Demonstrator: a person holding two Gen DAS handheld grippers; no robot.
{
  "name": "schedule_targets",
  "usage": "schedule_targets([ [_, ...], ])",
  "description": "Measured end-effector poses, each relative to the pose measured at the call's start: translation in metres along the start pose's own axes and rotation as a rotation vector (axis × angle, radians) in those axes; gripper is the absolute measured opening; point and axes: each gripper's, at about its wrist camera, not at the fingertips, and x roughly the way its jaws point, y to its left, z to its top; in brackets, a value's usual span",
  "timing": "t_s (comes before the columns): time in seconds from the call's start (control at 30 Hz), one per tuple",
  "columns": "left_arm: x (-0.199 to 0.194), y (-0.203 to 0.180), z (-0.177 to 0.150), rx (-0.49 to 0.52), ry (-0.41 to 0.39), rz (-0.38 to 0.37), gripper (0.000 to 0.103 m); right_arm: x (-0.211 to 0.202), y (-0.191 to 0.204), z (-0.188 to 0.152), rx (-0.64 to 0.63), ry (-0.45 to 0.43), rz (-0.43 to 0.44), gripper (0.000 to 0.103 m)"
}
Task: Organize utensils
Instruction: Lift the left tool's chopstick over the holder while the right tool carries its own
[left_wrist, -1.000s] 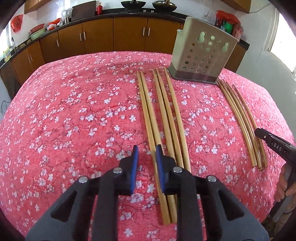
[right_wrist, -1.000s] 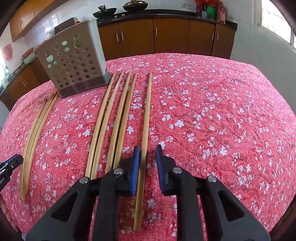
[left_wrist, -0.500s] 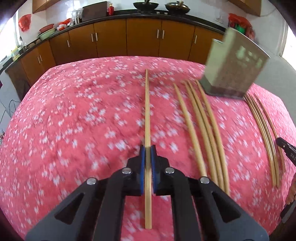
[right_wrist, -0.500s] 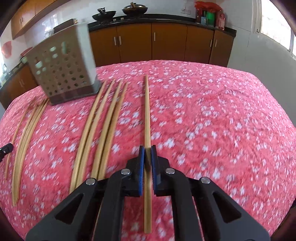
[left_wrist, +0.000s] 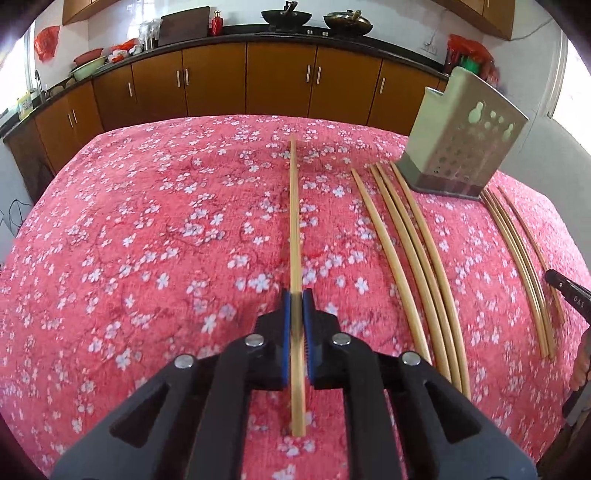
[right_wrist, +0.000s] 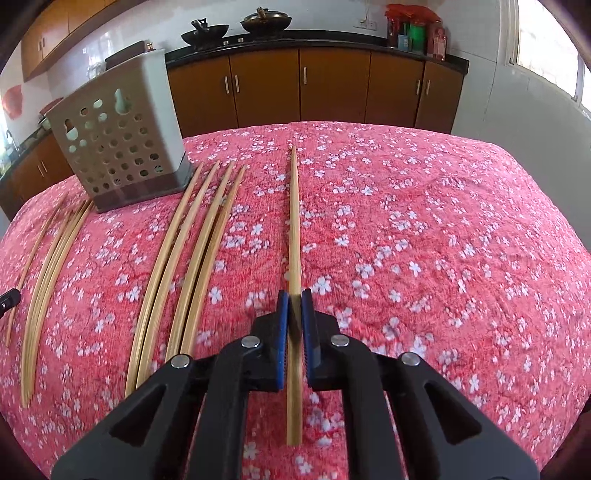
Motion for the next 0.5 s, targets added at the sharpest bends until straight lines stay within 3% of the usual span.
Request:
schedule_targets([
  [0.23,-0.01,-0.002,-0.003,0.033,-0.02,0.037,0.008,-0.013,-0.001,-0.003,0.0,-0.02,0.008,0.008],
  [0.5,-0.087,0.004,0.038,-0.005,-0.237,0.023,0.008,-0.084,-0.008,0.032,0.01,-0.255,0.006,0.008],
])
